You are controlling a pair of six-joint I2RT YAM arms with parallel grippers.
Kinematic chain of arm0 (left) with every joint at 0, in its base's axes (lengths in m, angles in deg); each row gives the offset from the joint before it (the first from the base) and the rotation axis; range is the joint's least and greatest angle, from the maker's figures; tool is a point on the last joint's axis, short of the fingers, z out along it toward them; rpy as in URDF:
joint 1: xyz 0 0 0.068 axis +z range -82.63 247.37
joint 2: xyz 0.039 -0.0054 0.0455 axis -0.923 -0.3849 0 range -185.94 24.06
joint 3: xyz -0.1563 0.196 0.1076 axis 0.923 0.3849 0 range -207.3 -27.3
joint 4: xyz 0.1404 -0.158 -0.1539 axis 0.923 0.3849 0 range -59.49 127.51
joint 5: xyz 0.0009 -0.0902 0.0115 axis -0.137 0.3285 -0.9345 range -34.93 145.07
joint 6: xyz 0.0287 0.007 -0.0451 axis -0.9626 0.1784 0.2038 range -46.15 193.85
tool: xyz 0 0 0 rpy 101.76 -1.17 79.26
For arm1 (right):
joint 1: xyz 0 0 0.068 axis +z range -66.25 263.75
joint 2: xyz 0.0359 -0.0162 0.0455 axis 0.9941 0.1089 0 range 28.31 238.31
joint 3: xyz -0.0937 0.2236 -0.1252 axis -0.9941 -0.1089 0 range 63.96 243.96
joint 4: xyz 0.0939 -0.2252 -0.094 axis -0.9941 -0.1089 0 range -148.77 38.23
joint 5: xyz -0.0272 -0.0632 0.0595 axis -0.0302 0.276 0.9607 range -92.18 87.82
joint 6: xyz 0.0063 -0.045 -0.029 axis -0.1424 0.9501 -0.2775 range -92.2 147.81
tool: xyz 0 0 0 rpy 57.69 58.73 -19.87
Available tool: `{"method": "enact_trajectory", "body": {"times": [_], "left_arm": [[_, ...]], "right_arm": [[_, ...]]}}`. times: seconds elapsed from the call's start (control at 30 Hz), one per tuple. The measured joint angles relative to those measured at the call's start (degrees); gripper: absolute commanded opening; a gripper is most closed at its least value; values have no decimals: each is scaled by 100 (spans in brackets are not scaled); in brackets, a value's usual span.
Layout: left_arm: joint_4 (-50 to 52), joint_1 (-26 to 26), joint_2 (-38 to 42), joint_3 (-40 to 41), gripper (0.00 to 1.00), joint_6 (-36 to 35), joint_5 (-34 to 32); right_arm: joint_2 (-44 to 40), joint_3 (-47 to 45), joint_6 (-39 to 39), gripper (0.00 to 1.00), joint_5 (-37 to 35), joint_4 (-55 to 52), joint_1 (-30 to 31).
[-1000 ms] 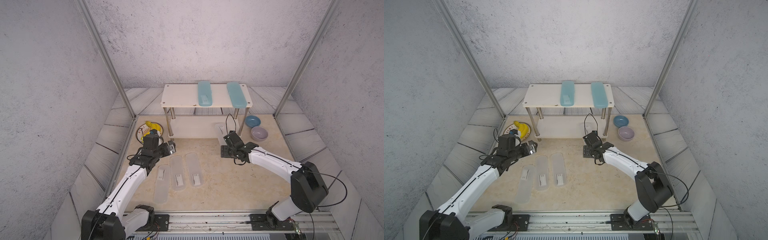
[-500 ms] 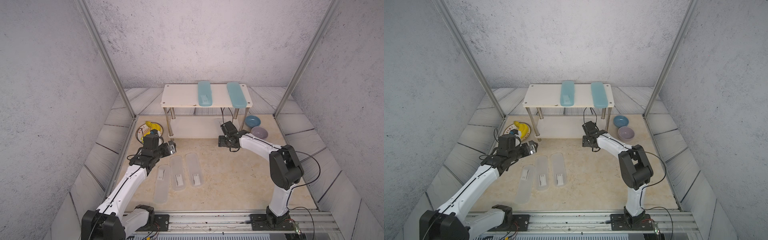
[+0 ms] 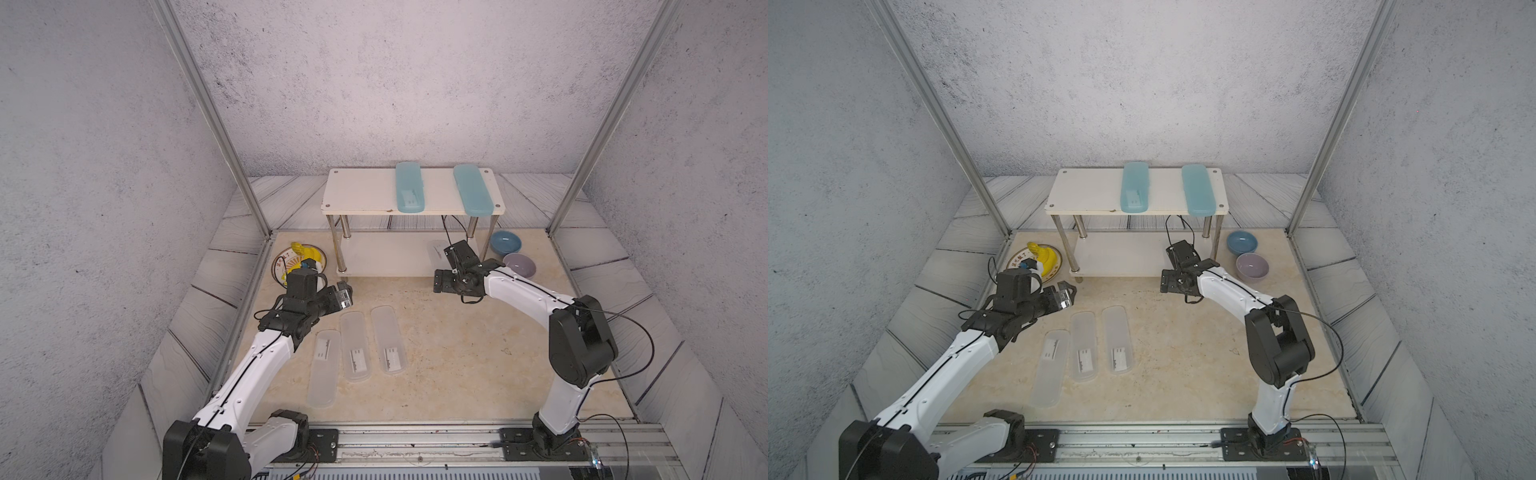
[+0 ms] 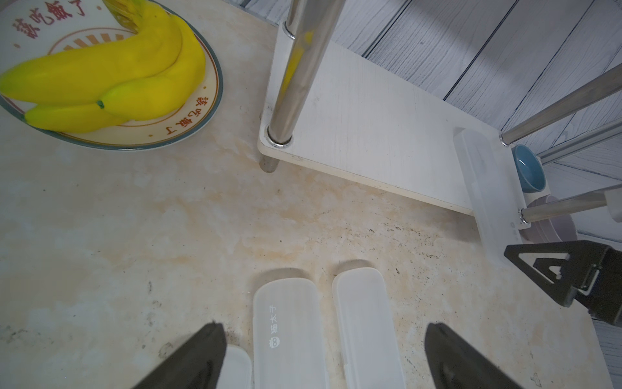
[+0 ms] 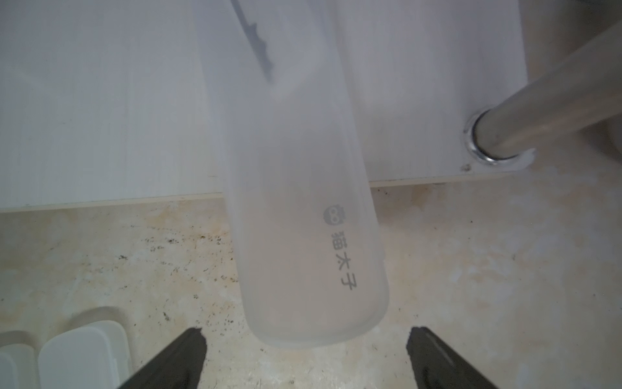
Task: Place the pencil cases on the shelf according to color
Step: Place the pencil case on the shelf.
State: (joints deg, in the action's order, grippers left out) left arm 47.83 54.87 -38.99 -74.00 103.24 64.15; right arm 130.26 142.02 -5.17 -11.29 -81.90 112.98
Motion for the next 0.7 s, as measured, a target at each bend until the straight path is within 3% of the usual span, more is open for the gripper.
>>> {"method": "enact_trajectory", "body": {"times": [0.2, 0.37, 0.47, 0.57, 0.7], "left_arm": [[7, 0, 15, 0, 98, 0, 28], [13, 0, 133, 0, 99, -2, 39], [17, 0, 186, 0, 99, -26, 39], [22, 0, 190, 0, 99, -48, 39], [15, 0, 190, 2, 99, -48, 66]], "right_arm": [[-463, -358, 31, 97, 22, -170, 0], [-780, -909, 68, 88, 20, -328, 9], [-1036, -1235, 83, 75, 4, -396, 15], [-1325, -1578, 94, 53, 0, -391, 31], [-1552, -2017, 28, 41, 107, -199, 35]]}}
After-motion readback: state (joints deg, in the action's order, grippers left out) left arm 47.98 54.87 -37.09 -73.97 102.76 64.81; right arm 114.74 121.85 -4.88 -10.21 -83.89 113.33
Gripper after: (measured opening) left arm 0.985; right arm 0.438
